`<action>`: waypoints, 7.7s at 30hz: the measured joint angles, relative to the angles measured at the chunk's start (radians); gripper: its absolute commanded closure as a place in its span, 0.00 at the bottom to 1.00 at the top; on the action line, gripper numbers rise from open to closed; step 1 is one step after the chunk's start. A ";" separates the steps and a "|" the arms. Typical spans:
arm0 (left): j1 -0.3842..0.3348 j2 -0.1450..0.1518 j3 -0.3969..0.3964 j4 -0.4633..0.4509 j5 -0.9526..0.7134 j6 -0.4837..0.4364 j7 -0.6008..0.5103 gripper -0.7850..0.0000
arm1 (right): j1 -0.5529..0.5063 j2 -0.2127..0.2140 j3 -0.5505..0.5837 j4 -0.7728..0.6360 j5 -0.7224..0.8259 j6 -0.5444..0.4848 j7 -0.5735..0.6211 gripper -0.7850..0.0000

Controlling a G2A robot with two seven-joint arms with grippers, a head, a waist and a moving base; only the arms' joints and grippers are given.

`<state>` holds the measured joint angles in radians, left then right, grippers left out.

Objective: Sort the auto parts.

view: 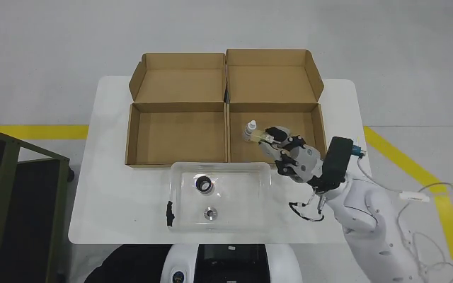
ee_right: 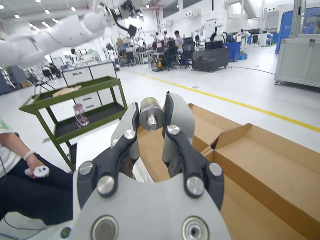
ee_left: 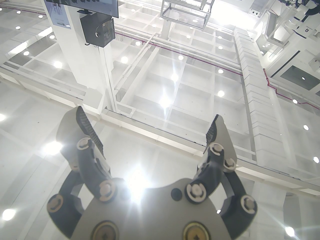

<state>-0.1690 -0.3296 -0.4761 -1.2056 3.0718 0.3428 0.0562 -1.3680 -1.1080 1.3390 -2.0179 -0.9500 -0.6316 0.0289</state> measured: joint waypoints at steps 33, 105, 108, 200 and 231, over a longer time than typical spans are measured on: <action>0.000 0.000 0.000 0.000 0.000 0.000 0.000 0.00 | 0.292 -0.007 -0.131 0.284 -0.300 0.115 0.573 1.00; 0.000 0.000 0.000 0.000 0.000 0.000 0.000 0.00 | 0.116 -0.005 -0.369 -0.004 -0.419 -0.056 0.517 0.00; 0.000 0.000 0.000 0.000 0.000 0.000 0.000 0.00 | 0.139 -0.012 -0.398 0.039 -0.409 -0.056 0.522 0.01; 0.000 0.000 0.000 0.000 0.000 0.000 0.000 0.00 | 0.137 -0.010 -0.251 0.162 -0.003 -0.268 0.124 1.00; 0.000 0.000 0.000 0.000 0.000 0.000 0.000 0.00 | 0.074 -0.004 -0.140 0.133 0.283 -0.257 -0.028 1.00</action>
<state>-0.1690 -0.3296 -0.4761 -1.2056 3.0718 0.3428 0.0562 -1.2938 -1.1115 1.1989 -1.8844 -0.6672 -0.8881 0.0011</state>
